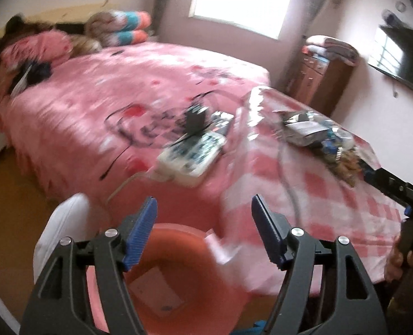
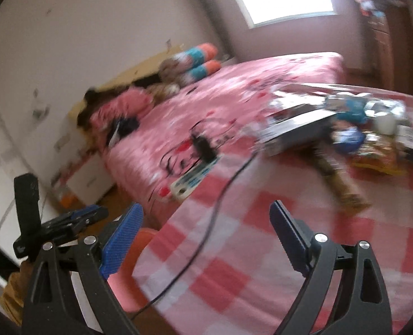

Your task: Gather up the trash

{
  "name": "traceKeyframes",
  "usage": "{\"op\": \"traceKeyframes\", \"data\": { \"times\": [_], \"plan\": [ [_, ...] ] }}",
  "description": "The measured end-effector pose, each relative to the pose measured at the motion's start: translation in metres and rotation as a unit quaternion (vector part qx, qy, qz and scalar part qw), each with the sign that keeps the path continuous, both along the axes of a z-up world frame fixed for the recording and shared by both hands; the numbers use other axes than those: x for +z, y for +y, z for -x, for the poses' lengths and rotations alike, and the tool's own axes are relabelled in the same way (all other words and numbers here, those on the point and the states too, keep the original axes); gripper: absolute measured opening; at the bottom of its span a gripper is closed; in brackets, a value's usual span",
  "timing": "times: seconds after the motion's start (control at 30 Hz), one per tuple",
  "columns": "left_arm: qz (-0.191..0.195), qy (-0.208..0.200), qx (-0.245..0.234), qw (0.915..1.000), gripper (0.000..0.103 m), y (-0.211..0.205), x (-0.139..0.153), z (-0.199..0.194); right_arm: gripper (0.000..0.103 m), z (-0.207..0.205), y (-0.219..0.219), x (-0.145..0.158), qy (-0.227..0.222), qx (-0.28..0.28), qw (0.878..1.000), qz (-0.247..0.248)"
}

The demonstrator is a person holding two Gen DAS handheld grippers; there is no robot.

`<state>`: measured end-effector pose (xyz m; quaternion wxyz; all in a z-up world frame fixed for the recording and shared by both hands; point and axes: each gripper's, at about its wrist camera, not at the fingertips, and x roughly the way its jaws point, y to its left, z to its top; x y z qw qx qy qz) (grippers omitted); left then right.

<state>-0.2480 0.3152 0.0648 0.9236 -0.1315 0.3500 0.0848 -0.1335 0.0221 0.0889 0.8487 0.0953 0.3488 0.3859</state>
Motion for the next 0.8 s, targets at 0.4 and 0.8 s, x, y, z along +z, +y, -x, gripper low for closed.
{"op": "traceKeyframes", "data": {
  "times": [0.4,0.8],
  "plan": [
    [-0.055,-0.012,-0.084,0.9949,0.076,-0.104,0.044,-0.153,0.094,-0.077,-0.122,0.004,0.020,-0.139,0.990,0.001],
    [0.003,0.050,-0.063,0.9967,0.065,-0.136,0.012,-0.325,0.094,-0.223,-0.169,0.021,0.050,-0.171,0.983,0.039]
  ]
}}
